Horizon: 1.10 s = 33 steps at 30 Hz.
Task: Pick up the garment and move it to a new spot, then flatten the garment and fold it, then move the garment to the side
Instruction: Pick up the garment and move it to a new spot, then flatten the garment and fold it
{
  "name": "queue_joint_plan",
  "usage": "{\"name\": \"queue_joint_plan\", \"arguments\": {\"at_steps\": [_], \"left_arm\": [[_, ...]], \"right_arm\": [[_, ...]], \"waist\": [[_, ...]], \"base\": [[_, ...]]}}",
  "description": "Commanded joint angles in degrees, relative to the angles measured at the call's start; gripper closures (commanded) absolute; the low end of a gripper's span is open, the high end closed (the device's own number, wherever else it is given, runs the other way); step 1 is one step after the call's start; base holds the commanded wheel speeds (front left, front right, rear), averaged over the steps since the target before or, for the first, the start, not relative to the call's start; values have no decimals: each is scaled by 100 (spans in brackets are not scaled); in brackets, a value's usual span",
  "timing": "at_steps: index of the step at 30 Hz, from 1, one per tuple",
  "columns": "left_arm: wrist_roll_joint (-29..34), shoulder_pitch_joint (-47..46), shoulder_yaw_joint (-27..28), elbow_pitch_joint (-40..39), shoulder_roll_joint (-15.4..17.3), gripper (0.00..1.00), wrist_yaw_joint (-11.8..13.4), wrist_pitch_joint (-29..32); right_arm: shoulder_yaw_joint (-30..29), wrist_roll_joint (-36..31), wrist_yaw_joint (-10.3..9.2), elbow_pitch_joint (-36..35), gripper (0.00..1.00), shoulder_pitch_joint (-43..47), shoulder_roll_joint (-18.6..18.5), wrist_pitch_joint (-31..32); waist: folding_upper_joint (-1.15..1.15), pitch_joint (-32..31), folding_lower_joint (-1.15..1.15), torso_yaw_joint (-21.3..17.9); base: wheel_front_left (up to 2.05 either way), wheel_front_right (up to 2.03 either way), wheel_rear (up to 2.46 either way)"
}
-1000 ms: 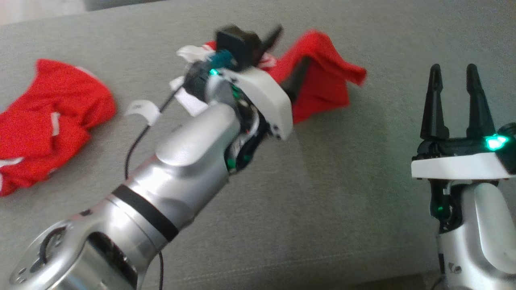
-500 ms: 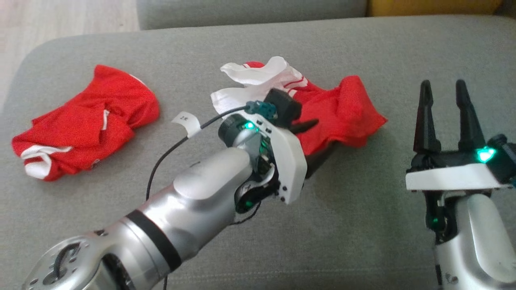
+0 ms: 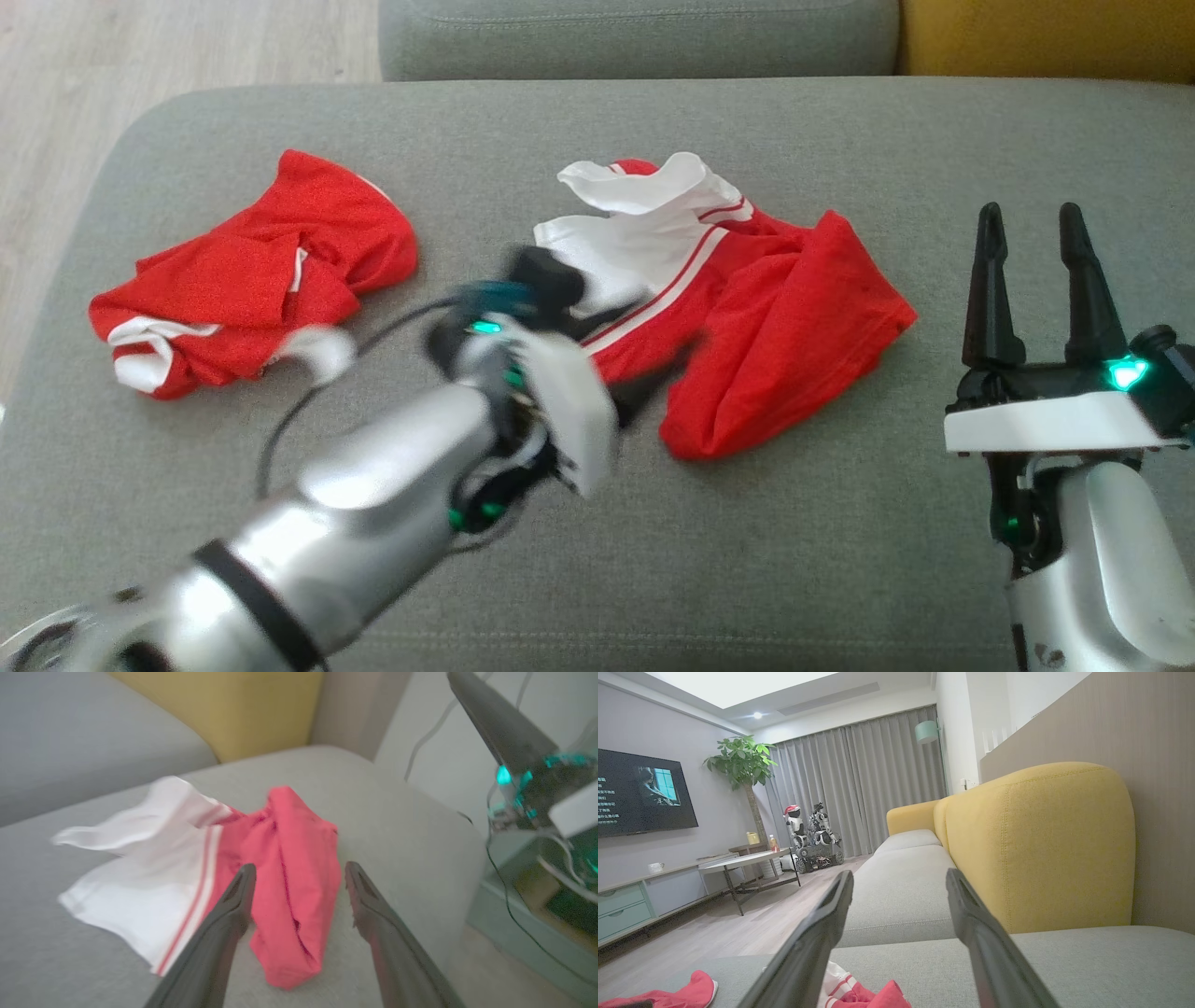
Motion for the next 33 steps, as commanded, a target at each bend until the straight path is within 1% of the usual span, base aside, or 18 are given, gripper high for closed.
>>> {"name": "queue_joint_plan", "arguments": {"at_steps": [1, 4, 7, 9, 12, 15, 18, 19, 21, 24, 25, 28, 33], "left_arm": [[-34, -146, 495, -226, 282, 0, 237, -434], [-52, 184, 959, -411, 585, 0, 630, -1114], [51, 654, 1575, -649, 849, 0, 960, -1337], [381, 1089, 2387, -1037, 897, 0, 1141, -1349], [1077, 2018, 3579, -1619, 753, 0, 1230, -1351], [1789, 2856, 4467, -2008, 411, 0, 1108, -1352], [2287, 3357, 5150, -2165, -37, 0, 867, -1353], [2287, 3357, 5150, -2165, -37, 0, 867, -1353], [2584, 3514, 5448, -2180, -287, 0, 649, -1353], [2937, 3608, 5703, -2090, -551, 0, 306, -1353], [3099, 3613, 5835, -2015, -680, 0, 151, -1353], [3257, 3592, 5975, -1925, -823, 0, 2, -1354], [3385, 3528, 6011, -1772, -930, 0, -151, -1354]], "right_arm": [[129, -24, -4, -212, 0, -85, -1, -61], [137, -71, -4, -182, 0, 13, -1, -61], [99, -113, -4, -126, 0, 148, -1, -61], [66, -122, -4, -93, 0, 246, -1, -61], [78, -128, -4, -33, 0, 346, -1, -61], [101, -144, -4, 3, 0, 383, -1, -61], [84, -190, -4, 39, 0, 367, 0, -61], [84, -190, -4, 39, 0, 367, 0, -61], [75, -229, -4, 73, 0, 332, 0, -61], [86, -305, -4, 153, 0, 232, 0, -51], [80, -365, -4, 242, 0, 118, 0, 20], [3, -418, -4, 476, 0, -140, -6, 212], [-197, -223, -4, 1127, 0, -637, -141, 724]], "waist": [[0, -14, 0, 29], [0, -36, 0, 93], [0, -77, 0, 159], [0, -77, 0, 197], [0, -57, 0, 207], [0, -15, 0, 209], [0, 22, 0, 233], [0, 22, 0, 233], [0, 46, 0, 254], [0, 120, 0, 281], [0, 199, 0, 301], [0, 351, 0, 342], [0, 616, 0, 453]], "base": [[0, 0, 0], [0, 0, 0], [0, 0, 0], [0, 0, 0], [0, 0, 0], [0, 0, 0], [0, 0, 0], [0, 0, 0], [0, 0, 0], [0, 0, 0], [0, 0, 0], [0, 0, 0], [0, 0, 0]]}}
